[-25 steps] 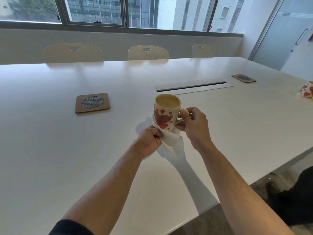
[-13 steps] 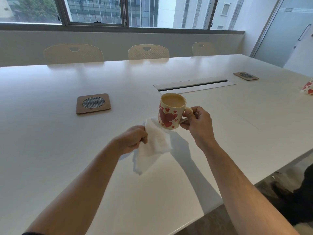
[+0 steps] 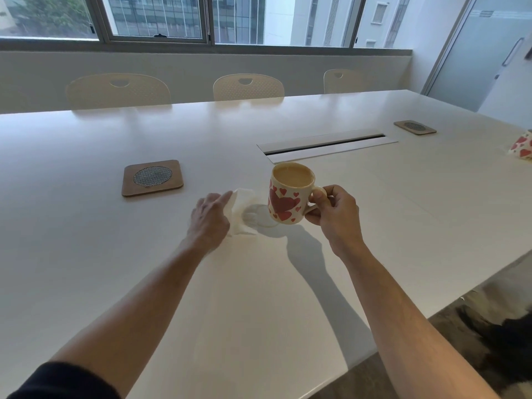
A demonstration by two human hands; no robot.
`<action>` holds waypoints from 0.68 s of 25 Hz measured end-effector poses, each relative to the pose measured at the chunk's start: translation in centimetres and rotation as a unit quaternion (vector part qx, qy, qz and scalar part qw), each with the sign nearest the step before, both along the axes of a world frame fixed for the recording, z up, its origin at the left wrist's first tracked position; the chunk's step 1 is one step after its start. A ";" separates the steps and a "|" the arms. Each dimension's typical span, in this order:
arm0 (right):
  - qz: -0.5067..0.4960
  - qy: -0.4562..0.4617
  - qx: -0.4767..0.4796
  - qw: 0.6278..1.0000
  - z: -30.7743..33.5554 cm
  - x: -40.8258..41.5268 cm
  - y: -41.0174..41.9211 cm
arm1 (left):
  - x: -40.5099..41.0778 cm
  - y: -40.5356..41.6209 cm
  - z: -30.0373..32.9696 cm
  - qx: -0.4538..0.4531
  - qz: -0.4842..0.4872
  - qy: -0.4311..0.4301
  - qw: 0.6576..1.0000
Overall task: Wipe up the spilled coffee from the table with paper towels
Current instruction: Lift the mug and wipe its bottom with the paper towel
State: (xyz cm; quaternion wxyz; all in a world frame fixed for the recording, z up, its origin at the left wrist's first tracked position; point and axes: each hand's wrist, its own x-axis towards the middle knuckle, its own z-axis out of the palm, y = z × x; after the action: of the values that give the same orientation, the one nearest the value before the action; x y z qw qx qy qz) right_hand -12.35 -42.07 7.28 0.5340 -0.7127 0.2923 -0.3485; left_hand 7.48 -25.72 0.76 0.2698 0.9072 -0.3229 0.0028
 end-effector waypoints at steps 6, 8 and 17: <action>-0.010 0.004 -0.006 1.000 -0.1 -0.3 -0.3 | -0.7 -3.0 -1.2 0.074 -0.115 0.011 0.991; -0.010 0.000 0.000 1.000 -0.2 -0.5 -0.5 | -0.9 -4.1 -1.1 0.088 -0.129 0.005 0.988; -0.011 -0.014 0.001 1.000 -0.2 -0.7 -1.5 | -3.9 -6.5 -1.5 0.125 -0.311 -0.021 0.942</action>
State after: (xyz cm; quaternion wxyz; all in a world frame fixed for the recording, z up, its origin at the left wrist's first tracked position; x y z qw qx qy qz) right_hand -13.04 -43.53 7.09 0.5347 -0.7038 0.2930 -0.3645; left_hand 3.57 -32.20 -0.76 0.1346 0.7877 -0.5923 -0.1029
